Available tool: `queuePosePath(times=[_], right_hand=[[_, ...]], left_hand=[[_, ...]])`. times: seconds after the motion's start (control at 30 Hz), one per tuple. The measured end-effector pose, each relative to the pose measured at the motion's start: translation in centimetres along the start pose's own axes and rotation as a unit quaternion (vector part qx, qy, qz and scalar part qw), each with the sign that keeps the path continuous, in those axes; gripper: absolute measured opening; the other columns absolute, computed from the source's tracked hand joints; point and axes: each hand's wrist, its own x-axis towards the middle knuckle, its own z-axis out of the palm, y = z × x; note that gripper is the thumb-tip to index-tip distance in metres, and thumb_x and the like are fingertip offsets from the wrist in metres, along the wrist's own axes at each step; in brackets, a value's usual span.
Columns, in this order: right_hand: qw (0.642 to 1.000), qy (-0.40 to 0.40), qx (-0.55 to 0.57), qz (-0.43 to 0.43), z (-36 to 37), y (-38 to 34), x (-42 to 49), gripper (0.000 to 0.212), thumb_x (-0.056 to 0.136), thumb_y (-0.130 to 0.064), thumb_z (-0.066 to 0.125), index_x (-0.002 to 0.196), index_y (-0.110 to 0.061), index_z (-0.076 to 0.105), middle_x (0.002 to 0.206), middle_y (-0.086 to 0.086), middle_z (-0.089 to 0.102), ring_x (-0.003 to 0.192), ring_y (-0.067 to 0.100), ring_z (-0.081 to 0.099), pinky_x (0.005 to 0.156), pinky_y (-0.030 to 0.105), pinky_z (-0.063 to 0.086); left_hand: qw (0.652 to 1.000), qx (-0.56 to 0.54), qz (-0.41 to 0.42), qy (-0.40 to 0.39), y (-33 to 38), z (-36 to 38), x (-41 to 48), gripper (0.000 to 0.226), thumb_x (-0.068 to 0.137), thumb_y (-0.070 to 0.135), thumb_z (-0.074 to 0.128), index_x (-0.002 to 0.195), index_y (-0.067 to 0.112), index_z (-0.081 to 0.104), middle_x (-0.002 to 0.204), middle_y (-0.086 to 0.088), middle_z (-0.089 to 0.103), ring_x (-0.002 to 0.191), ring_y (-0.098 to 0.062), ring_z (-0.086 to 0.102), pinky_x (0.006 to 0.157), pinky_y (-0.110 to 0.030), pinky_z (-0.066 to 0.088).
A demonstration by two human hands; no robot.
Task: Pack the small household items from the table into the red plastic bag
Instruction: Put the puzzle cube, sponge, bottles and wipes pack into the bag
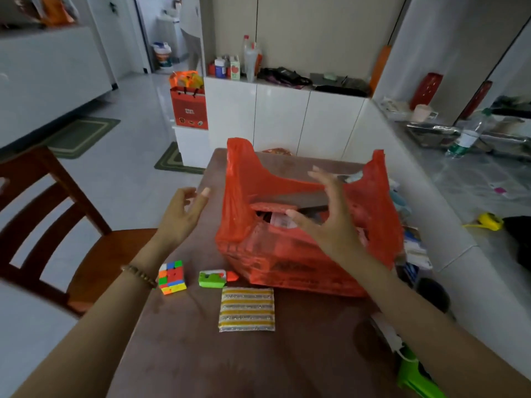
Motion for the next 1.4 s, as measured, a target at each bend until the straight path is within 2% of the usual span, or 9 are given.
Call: queuePosePath(times=[0.23,0.4,0.5,0.7,0.87,0.97,1.13,1.23,1.4], right_hand=[[0.934,-0.292,0.119,0.168,14.0,3.9,-6.1,0.031,0.084,-0.023,0.069,0.113,-0.026,0.059,0.119,-0.010,0.058,0.116,0.005,0.054,0.104,0.030,0.041],[0.912,-0.343,-0.018,0.224,20.7,8.5,-6.8,0.053,0.087,-0.024,0.065,0.134,-0.008,0.046,0.138,0.009,0.048,0.123,0.015,0.045,0.102,0.016,0.029],[0.897,-0.373,-0.092,0.220,24.2,10.4,-6.9,0.065,0.087,-0.031,0.063,0.142,-0.011,0.035,0.148,0.009,0.037,0.133,0.023,0.040,0.109,0.028,0.029],[0.901,-0.343,-0.234,0.123,27.4,12.4,-8.3,0.057,0.081,-0.033,0.067,0.132,-0.015,0.048,0.136,0.009,0.040,0.126,0.027,0.042,0.102,0.034,0.034],[0.944,-0.284,-0.047,0.164,25.8,11.9,-8.0,0.056,0.080,-0.029,0.071,0.129,-0.010,0.050,0.129,0.010,0.053,0.119,0.024,0.051,0.103,0.036,0.039],[0.960,-0.204,0.080,0.176,23.7,10.4,-8.8,0.048,0.081,-0.042,0.064,0.123,-0.028,0.047,0.119,0.006,0.058,0.112,0.020,0.057,0.097,0.044,0.046],[0.958,-0.197,0.122,0.169,19.4,10.1,-13.5,0.063,0.089,-0.022,0.059,0.136,-0.051,0.029,0.145,-0.021,0.035,0.134,0.005,0.038,0.111,0.029,0.032],[0.964,-0.159,0.102,0.188,19.0,10.1,-13.6,0.060,0.088,-0.019,0.063,0.128,-0.052,0.033,0.133,-0.024,0.041,0.121,-0.009,0.044,0.100,0.008,0.033],[0.945,-0.077,0.168,0.269,18.8,10.0,-12.5,0.054,0.073,-0.030,0.073,0.112,-0.053,0.043,0.124,0.012,0.055,0.104,0.029,0.063,0.081,0.032,0.055]], left_hand=[[0.974,0.169,-0.117,-0.091,-12.8,-2.8,-3.2,0.095,0.074,0.048,0.073,0.144,0.003,0.029,0.151,-0.019,0.033,0.138,-0.031,0.032,0.113,-0.041,0.027],[0.962,0.141,-0.165,-0.166,-16.8,-1.8,-3.7,0.105,0.073,0.045,0.075,0.150,0.009,0.013,0.158,-0.012,0.014,0.143,-0.028,0.022,0.114,-0.040,0.024],[0.970,0.100,-0.158,-0.157,-17.7,-0.8,-3.5,0.100,0.076,0.040,0.075,0.150,0.010,0.015,0.155,-0.011,0.019,0.139,-0.027,0.030,0.111,-0.036,0.029],[0.966,0.187,-0.094,-0.153,-19.3,-0.3,-4.0,0.081,0.070,0.030,0.081,0.136,0.012,0.038,0.130,-0.014,0.040,0.111,-0.032,0.054,0.092,-0.039,0.047],[0.970,0.174,-0.093,-0.144,-19.2,-0.4,-4.6,0.070,0.072,0.029,0.080,0.130,0.014,0.043,0.122,-0.009,0.054,0.105,-0.026,0.055,0.080,-0.027,0.040],[0.980,0.111,-0.118,-0.113,-18.7,-0.4,-5.5,0.065,0.074,0.027,0.078,0.128,0.013,0.044,0.111,-0.005,0.055,0.095,-0.023,0.056,0.077,-0.030,0.043],[0.986,0.055,-0.106,-0.115,-17.2,1.0,-7.6,0.065,0.069,0.037,0.080,0.121,0.021,0.044,0.108,-0.001,0.055,0.095,-0.022,0.063,0.078,-0.042,0.058],[0.983,0.044,-0.115,-0.138,-15.6,2.9,-8.3,0.055,0.075,0.024,0.077,0.118,0.024,0.042,0.092,0.013,0.052,0.080,-0.006,0.059,0.063,-0.013,0.054],[0.976,-0.028,-0.157,-0.151,-14.7,4.4,-9.2,0.046,0.079,0.028,0.073,0.116,0.020,0.046,0.089,0.006,0.063,0.076,-0.005,0.063,0.065,-0.015,0.049]])
